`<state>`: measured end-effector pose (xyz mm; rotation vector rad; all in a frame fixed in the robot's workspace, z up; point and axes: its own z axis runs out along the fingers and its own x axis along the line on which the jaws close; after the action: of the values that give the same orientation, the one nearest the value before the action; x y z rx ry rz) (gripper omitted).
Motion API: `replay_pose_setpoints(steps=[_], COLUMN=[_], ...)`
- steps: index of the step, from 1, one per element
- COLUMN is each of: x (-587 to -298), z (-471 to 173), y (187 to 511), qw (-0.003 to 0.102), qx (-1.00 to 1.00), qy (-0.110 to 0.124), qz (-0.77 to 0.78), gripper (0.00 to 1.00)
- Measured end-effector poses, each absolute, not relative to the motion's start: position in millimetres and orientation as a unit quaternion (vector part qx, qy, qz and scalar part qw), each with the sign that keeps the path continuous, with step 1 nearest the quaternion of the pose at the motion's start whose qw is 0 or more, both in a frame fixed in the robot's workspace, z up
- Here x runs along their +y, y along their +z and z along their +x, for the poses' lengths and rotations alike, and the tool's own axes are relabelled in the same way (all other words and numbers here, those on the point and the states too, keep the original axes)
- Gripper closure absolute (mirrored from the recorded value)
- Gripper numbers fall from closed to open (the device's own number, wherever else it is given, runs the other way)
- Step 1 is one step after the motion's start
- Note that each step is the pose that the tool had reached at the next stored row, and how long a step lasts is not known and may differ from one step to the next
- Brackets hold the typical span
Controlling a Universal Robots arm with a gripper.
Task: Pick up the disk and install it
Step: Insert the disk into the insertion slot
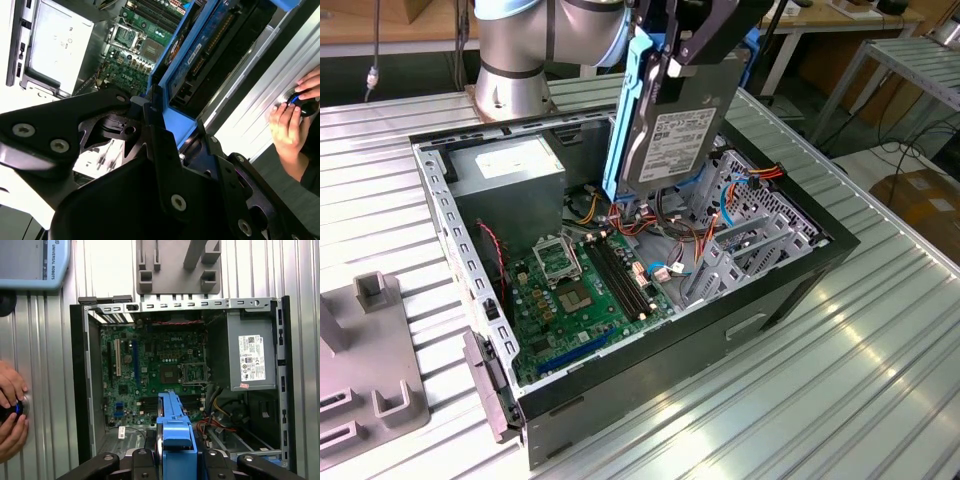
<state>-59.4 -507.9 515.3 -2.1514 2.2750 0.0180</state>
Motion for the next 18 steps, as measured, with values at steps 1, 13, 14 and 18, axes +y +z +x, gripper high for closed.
replay_pose_setpoints(steps=[1, 13, 14, 18], x=[-510, -535, -535, -536], z=[-59, -40, -40, -35], y=[515, 511, 511, 510], qw=[0.005, 0.010, 0.012, 0.013], qx=[0.727, 0.727, 0.727, 0.726], qy=[0.006, 0.001, 0.000, -0.002], qz=[-0.687, -0.687, -0.687, -0.687], gripper=[0.63, 0.63, 0.63, 0.63])
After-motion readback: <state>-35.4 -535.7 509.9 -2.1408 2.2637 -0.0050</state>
